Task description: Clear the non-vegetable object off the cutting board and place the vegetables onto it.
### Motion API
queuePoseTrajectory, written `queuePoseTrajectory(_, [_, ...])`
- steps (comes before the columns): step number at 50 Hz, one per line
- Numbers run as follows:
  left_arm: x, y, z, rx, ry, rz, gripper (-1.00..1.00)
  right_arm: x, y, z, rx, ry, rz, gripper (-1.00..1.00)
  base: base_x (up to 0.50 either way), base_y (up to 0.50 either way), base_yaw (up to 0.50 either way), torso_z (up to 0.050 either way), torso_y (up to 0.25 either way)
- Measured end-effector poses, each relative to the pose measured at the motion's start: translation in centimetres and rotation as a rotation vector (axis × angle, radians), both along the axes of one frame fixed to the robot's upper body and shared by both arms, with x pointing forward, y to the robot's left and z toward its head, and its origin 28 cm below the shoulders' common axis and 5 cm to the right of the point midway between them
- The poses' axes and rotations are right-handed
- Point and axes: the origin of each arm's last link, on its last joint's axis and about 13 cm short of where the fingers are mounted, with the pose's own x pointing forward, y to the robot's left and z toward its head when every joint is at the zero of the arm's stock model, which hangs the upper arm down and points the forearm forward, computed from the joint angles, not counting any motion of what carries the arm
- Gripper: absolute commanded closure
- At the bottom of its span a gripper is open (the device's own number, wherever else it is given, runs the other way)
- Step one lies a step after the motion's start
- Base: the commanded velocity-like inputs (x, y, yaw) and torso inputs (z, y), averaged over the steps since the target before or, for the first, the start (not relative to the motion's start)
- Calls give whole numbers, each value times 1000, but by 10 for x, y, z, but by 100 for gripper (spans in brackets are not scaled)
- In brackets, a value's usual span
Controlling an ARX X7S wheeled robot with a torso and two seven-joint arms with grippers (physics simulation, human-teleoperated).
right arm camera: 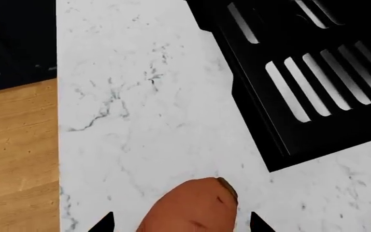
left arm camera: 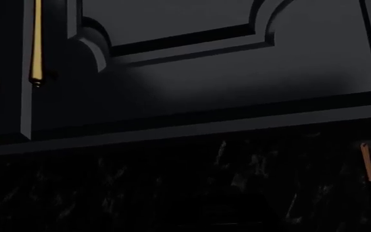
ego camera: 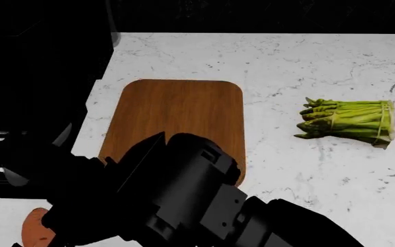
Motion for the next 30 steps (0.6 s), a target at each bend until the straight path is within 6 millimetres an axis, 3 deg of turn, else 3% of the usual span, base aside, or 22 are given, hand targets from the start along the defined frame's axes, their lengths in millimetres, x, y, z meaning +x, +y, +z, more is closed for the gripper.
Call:
queuePoseTrajectory(9, [-1,-1,0,0,0,0,-100,-3,-1,-9,-14,29,1,-100,0,0,0,0,0])
queuePoseTrajectory(10, [-2,-1,0,0,0,0,-100,-3,-1,-10,-15,32,0,100,0,0,0,0,0])
queuePoseTrajectory(21, [-3,-1,0,-1,0,-2,-100,-7,-2,-9,-9,32,-16,100,0,0,0,0,0])
queuePoseTrajectory(30, [-3,-1,0,-1,0,-5,-100,-15,-10,7,11,5,-21,100,0,0,0,0,0])
